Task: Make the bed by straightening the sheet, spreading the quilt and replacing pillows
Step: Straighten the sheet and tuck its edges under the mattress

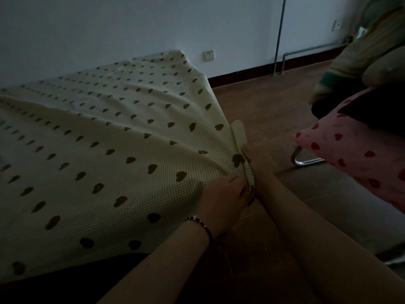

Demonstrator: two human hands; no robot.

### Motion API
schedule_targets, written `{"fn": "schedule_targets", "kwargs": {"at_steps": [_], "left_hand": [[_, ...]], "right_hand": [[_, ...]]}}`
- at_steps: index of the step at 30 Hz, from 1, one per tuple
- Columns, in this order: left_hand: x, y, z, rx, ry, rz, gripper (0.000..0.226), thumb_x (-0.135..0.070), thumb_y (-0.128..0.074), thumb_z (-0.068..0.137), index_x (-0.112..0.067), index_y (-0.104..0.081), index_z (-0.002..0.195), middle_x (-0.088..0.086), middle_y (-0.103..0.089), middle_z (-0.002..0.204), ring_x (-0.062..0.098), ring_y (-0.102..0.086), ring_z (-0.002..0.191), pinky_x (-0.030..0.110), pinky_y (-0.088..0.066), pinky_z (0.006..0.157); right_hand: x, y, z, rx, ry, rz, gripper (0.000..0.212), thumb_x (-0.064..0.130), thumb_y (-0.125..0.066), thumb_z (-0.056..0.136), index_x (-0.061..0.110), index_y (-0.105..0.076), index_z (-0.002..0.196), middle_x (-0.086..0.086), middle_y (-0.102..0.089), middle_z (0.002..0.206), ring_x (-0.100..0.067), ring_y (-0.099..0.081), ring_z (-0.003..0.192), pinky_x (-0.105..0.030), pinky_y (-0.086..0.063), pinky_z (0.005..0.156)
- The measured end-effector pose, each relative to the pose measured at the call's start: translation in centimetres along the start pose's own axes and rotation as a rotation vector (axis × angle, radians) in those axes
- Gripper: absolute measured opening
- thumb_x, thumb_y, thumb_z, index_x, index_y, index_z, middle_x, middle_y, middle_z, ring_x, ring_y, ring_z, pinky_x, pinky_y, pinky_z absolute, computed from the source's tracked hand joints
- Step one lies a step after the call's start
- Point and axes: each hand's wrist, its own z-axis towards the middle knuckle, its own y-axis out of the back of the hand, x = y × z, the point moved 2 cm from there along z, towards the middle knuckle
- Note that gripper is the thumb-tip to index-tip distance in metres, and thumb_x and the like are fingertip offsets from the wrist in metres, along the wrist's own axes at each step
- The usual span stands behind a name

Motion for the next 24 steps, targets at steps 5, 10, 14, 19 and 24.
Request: {"fn": "schedule_targets", "kwargs": {"at_steps": [5, 10, 14, 19, 24], "left_hand": [[-0.2, 0.1, -0.4, -0.035, -0.037, 0.062, 0.030, -0.035, -0.042, 0.092, -0.015, -0.064, 0.090, -0.001, -0.062, 0.092, 0.015, -0.055, 0.081, 0.034, -0.050, 0.070], [-0.4, -0.9, -1.0, -0.116, -0.124, 0.207, 0.005, -0.023, -0.062, 0.089, -0.019, -0.065, 0.088, -0.003, -0.064, 0.092, 0.015, -0.060, 0.083, 0.029, -0.047, 0.076], [-0.5, -2.2, -1.5, -0.066, -0.207, 0.373, 0.010, -0.022, -0.064, 0.085, -0.020, -0.067, 0.094, -0.002, -0.065, 0.101, 0.017, -0.061, 0.096, 0.035, -0.045, 0.088], [-0.1, -3.0, -2.6, -0.026, -0.173, 0.397, 0.017, -0.026, -0.063, 0.083, -0.021, -0.068, 0.099, 0.001, -0.064, 0.120, 0.020, -0.057, 0.115, 0.038, -0.032, 0.103], [1.1, -2.1, -3.4, 0.044, -0.074, 0.408, 0.037, -0.034, -0.049, 0.095, -0.026, -0.051, 0.132, 0.002, -0.040, 0.151, 0.020, -0.035, 0.140, 0.051, -0.025, 0.113]], "right_hand": [[-0.6, 1.4, 0.1, -0.103, 0.120, -0.138, 0.031, 0.026, -0.040, 0.107, 0.009, -0.065, 0.111, 0.001, -0.064, 0.091, -0.010, -0.061, 0.080, -0.007, -0.042, 0.050], [-3.8, 5.6, 1.8, -0.369, 0.078, -0.433, 0.032, 0.020, -0.043, 0.103, 0.003, -0.070, 0.107, -0.019, -0.068, 0.109, -0.035, -0.062, 0.101, -0.027, -0.034, 0.068], [-6.0, 9.4, 0.0, -0.432, -0.070, -0.676, 0.035, 0.018, -0.044, 0.101, -0.009, -0.063, 0.115, -0.029, -0.063, 0.118, -0.042, -0.060, 0.110, -0.037, -0.045, 0.084], [-8.7, 10.6, -0.7, -0.349, -0.146, -0.817, 0.037, 0.026, -0.044, 0.097, -0.001, -0.068, 0.107, -0.026, -0.066, 0.109, -0.036, -0.061, 0.096, -0.033, -0.038, 0.072], [-7.8, 8.2, -1.5, -0.419, -0.065, -0.861, 0.047, 0.041, -0.044, 0.095, 0.004, -0.060, 0.119, -0.023, -0.060, 0.123, -0.041, -0.056, 0.113, -0.041, -0.041, 0.086]]}}
